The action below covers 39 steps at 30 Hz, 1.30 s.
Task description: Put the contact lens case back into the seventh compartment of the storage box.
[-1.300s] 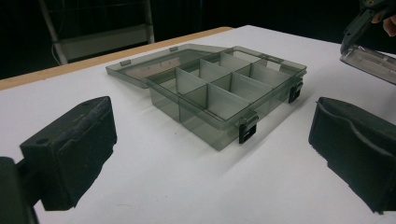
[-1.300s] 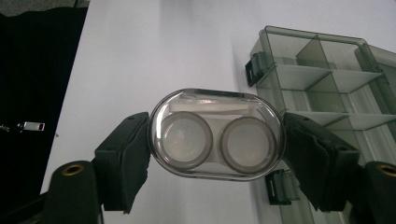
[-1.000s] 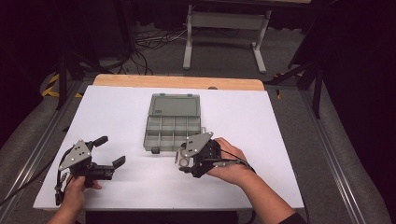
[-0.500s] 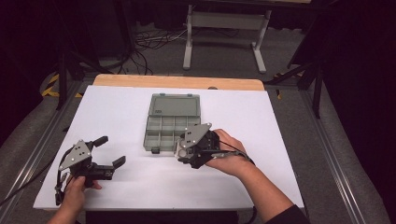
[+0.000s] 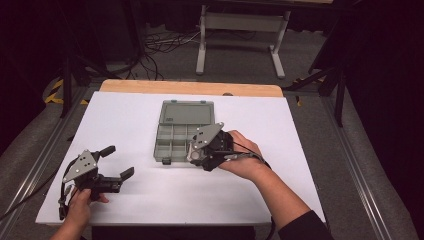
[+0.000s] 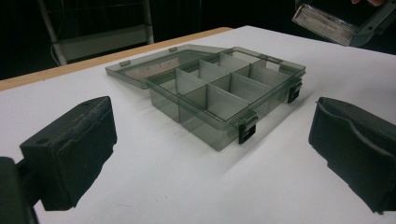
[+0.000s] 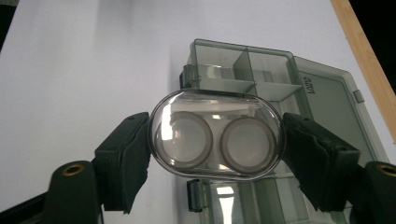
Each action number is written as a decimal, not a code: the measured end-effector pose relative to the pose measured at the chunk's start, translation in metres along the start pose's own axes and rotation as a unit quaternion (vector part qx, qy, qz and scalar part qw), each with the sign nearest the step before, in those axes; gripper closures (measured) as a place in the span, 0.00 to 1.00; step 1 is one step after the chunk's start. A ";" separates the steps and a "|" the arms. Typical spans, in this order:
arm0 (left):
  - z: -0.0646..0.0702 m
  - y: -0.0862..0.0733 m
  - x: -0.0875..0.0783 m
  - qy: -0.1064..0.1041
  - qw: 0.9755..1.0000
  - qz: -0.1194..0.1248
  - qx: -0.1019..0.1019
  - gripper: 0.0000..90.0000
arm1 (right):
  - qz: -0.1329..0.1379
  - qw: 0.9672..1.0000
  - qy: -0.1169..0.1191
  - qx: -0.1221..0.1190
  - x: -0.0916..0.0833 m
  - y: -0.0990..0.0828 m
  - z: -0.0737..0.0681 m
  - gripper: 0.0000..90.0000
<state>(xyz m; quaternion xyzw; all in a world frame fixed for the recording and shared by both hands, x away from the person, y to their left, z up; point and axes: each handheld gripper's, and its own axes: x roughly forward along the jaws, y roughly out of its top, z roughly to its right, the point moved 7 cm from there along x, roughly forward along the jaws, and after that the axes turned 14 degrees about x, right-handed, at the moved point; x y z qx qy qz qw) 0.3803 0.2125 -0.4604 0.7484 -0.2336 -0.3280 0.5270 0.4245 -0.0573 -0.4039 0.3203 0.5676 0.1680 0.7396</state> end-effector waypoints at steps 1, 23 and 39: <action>0.000 0.000 0.000 0.000 1.000 0.000 -0.002 0.02 | 0.000 1.000 -0.001 0.000 0.000 0.000 0.001 0.29; 0.000 0.000 0.000 -0.001 1.000 0.000 0.000 0.02 | -0.014 1.000 -0.012 0.006 0.018 0.004 0.026 0.29; 0.000 0.000 0.000 -0.001 1.000 0.001 -0.001 0.02 | -0.032 0.999 -0.014 0.017 0.036 -0.004 0.039 0.29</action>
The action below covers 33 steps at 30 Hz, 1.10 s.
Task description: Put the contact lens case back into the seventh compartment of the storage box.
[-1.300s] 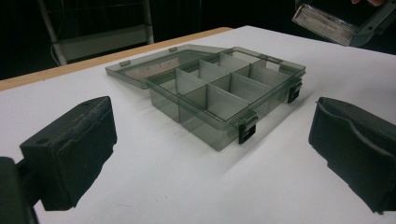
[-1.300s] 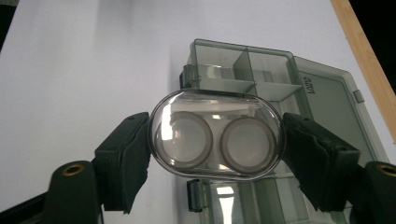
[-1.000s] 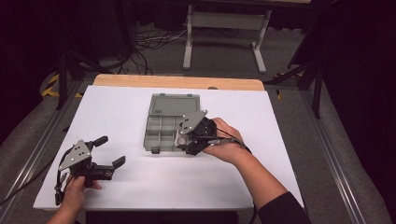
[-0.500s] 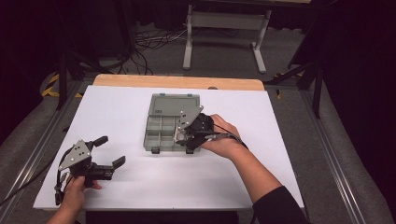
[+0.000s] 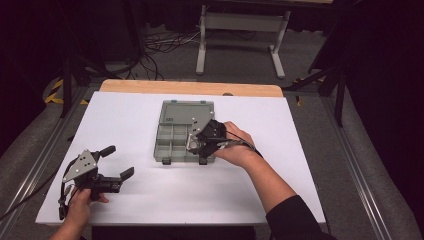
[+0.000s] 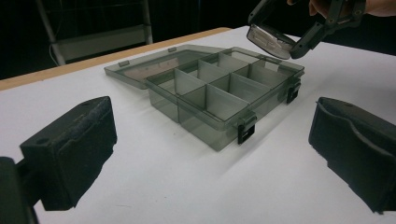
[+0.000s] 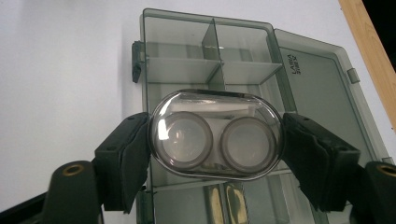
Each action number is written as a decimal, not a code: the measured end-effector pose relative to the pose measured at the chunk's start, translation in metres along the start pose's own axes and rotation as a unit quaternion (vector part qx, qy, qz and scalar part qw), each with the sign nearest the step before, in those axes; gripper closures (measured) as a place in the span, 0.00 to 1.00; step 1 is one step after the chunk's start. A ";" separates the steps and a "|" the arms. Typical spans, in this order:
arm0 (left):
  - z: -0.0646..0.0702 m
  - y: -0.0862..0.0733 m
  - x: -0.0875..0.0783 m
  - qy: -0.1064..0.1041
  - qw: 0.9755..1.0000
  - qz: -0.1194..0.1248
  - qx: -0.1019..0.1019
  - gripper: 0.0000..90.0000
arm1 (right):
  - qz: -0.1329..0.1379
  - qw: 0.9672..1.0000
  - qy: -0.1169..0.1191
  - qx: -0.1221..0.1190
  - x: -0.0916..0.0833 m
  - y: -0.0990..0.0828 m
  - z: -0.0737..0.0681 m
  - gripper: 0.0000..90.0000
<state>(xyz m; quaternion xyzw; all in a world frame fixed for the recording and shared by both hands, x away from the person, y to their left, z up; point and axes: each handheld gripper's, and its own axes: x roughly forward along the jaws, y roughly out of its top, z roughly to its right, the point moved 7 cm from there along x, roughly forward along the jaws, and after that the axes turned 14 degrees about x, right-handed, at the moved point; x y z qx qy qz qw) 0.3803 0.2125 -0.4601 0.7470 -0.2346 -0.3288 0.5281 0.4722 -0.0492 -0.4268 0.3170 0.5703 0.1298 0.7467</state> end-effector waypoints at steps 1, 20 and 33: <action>0.000 0.000 0.000 0.000 1.000 0.000 0.000 0.02 | 0.000 1.000 0.000 0.000 0.000 0.000 0.000 0.29; 0.000 0.000 0.000 -0.001 1.000 0.000 -0.001 0.02 | -0.025 1.000 0.003 -0.003 0.015 -0.007 0.005 0.29; 0.000 0.000 0.000 -0.002 1.000 0.000 0.000 0.02 | -0.040 0.999 0.010 -0.007 0.023 -0.010 0.005 0.29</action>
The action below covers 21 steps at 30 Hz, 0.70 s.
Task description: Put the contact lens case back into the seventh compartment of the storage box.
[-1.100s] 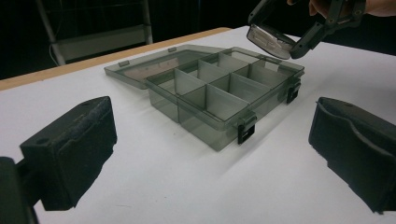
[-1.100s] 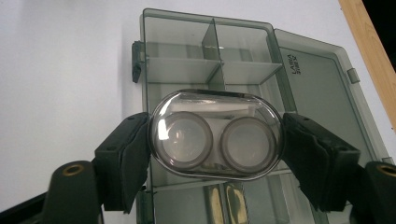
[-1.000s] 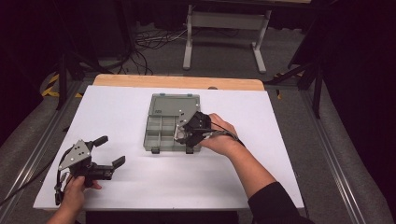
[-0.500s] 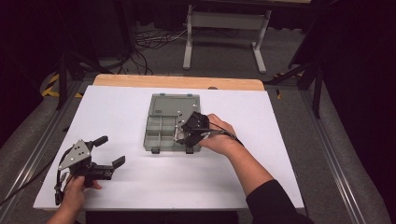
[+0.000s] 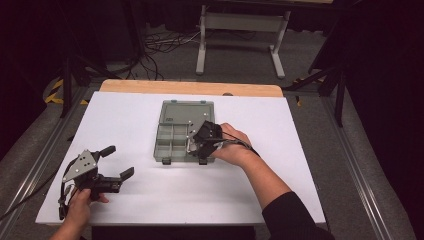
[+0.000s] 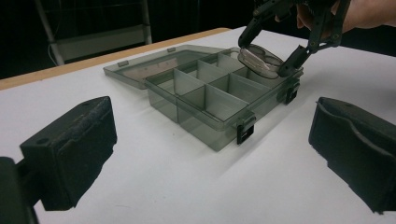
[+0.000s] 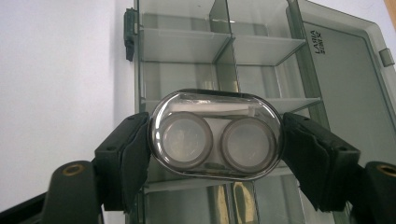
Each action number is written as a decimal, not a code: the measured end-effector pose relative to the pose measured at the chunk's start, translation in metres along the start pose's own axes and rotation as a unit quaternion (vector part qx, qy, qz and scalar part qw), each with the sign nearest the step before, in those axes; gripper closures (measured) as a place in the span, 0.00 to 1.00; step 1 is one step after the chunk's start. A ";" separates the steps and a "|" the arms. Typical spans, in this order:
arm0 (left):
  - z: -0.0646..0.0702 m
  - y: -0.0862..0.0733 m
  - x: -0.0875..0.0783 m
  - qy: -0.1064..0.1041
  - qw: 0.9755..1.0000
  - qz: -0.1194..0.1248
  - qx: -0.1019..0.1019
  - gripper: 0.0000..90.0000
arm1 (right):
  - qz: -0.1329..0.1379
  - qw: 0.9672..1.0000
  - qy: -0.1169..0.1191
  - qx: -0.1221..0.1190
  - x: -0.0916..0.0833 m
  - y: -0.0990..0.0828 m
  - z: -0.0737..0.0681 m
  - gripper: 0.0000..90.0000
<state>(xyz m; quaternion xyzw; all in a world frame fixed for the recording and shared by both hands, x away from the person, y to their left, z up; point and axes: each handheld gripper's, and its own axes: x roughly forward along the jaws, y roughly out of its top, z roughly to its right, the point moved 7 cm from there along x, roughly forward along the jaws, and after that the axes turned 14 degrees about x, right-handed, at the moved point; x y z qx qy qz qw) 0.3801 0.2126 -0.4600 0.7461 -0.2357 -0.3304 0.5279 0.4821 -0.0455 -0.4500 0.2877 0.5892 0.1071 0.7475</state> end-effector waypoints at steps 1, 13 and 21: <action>0.000 0.000 0.000 0.000 1.000 0.000 0.000 0.02 | 0.000 1.000 0.001 0.001 0.000 0.000 0.000 0.29; 0.000 0.000 0.000 -0.001 1.000 0.000 -0.001 0.02 | -0.008 1.000 0.005 -0.003 0.003 -0.002 0.000 0.29; 0.000 0.000 0.000 -0.002 1.000 0.000 -0.001 0.02 | -0.012 1.000 0.006 -0.003 0.004 -0.002 0.000 0.29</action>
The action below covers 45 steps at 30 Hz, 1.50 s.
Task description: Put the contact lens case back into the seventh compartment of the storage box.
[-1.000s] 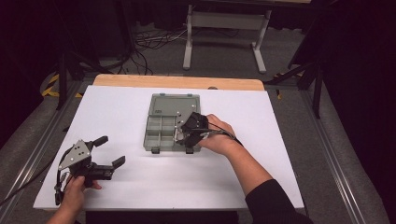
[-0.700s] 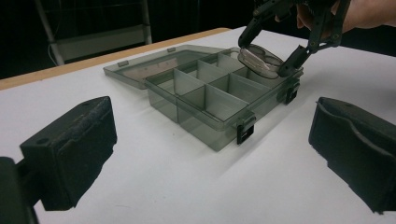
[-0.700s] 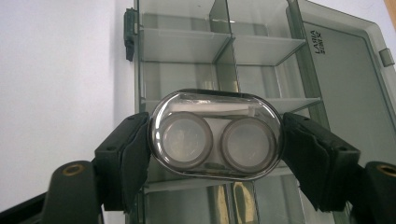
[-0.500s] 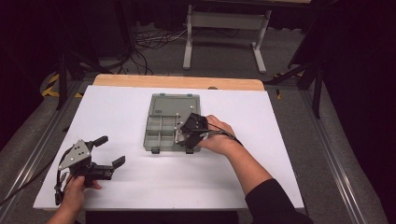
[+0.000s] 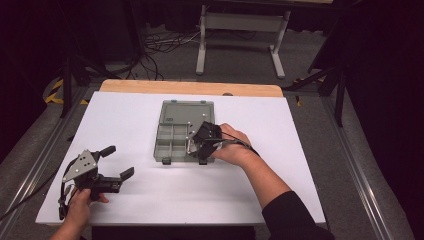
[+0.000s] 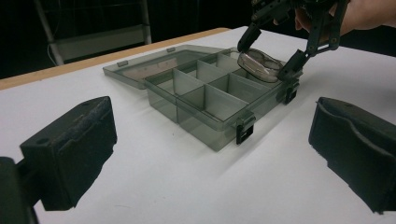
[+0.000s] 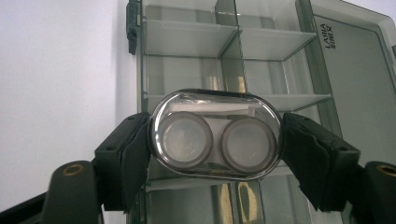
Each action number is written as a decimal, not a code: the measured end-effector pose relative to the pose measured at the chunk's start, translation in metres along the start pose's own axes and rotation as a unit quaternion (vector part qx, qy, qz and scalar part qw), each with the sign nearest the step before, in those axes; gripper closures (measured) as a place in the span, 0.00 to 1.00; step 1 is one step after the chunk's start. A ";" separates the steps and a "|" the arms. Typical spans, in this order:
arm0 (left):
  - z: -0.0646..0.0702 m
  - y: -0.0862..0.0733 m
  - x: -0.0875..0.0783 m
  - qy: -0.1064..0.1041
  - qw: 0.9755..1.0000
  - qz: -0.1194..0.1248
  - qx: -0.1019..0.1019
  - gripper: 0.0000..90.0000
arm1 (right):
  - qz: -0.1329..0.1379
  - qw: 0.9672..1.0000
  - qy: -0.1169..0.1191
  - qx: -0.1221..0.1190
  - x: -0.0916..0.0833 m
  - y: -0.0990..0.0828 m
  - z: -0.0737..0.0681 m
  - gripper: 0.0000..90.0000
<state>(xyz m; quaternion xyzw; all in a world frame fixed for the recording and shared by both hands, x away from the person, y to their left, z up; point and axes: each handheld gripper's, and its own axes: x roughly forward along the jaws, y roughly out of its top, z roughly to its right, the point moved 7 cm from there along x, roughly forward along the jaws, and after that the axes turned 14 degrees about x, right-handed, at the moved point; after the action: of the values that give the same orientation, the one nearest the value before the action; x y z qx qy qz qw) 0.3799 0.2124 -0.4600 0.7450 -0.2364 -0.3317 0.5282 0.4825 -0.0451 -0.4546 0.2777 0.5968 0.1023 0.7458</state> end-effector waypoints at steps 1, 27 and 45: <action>0.000 0.000 0.000 0.000 1.000 0.000 0.000 0.02 | -0.001 1.000 0.000 0.000 0.000 0.000 0.000 0.29; -0.001 0.000 0.000 0.000 1.000 0.000 -0.002 0.02 | 0.050 0.998 0.010 0.028 -0.016 0.008 0.000 0.07; -0.001 0.000 0.000 0.001 1.000 0.003 -0.006 0.02 | 0.094 0.995 0.006 0.022 -0.046 0.019 -0.014 0.05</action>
<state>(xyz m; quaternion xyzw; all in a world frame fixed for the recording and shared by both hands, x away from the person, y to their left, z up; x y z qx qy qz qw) 0.3806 0.2128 -0.4595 0.7412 -0.2359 -0.3313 0.5341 0.4605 -0.0479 -0.4081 0.3483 0.5747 0.1598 0.7231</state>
